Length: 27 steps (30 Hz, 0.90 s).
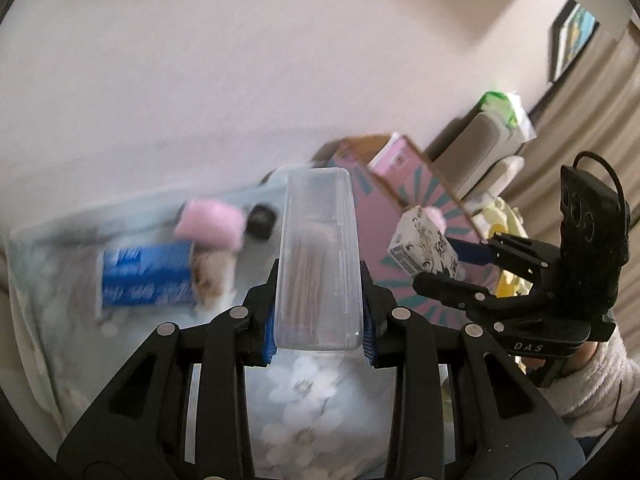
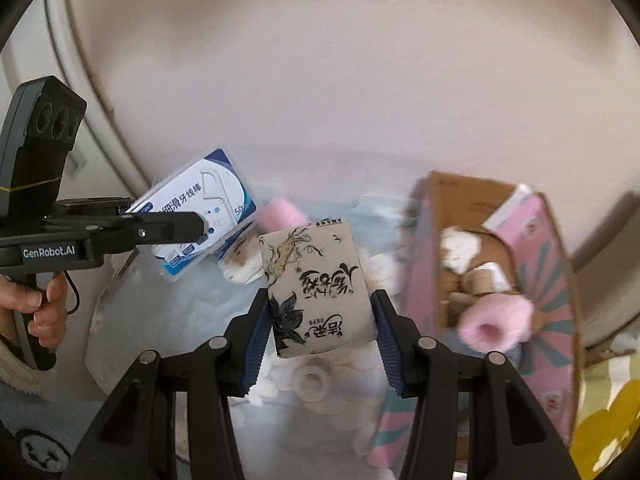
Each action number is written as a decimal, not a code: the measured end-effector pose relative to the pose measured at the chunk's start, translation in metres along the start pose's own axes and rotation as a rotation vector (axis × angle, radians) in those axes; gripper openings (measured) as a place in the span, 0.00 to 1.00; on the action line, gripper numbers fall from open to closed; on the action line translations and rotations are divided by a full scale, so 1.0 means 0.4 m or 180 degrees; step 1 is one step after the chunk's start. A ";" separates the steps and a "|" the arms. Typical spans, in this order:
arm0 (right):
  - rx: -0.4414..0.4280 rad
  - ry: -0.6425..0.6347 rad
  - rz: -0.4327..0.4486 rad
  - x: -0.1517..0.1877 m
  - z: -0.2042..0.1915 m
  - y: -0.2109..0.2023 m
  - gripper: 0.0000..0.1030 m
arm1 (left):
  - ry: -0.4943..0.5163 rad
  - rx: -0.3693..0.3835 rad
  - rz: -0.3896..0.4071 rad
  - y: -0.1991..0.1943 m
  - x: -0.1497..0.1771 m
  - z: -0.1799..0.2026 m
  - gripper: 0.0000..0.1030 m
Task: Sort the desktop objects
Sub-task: 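Carry the tissue pack and toothpick box into the cardboard box and release both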
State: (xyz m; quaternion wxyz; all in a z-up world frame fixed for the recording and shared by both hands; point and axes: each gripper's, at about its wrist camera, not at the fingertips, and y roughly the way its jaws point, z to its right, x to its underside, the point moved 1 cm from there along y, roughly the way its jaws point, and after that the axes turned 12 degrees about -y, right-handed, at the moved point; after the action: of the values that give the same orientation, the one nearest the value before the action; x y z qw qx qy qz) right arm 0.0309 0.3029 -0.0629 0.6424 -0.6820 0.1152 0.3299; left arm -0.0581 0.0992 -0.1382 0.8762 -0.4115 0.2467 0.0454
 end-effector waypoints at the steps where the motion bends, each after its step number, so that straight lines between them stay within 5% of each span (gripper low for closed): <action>1: 0.0045 0.0042 0.0013 0.002 0.013 -0.013 0.44 | 0.0021 0.0028 0.0012 0.001 -0.009 0.013 0.28; 15: 0.0514 0.0709 -0.0053 0.125 0.189 -0.095 0.44 | 0.0144 0.0674 -0.0216 0.167 -0.138 0.198 0.28; 27: 0.0476 0.1018 -0.0318 0.238 0.269 -0.043 0.44 | 0.0143 0.0771 -0.0743 0.443 -0.164 0.301 0.28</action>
State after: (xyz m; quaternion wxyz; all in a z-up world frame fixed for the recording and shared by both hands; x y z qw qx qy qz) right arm 0.0804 0.4335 -0.1015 0.6804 -0.6810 0.2061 0.1755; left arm -0.1178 0.3131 -0.1663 0.9130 -0.3297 0.2204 -0.0959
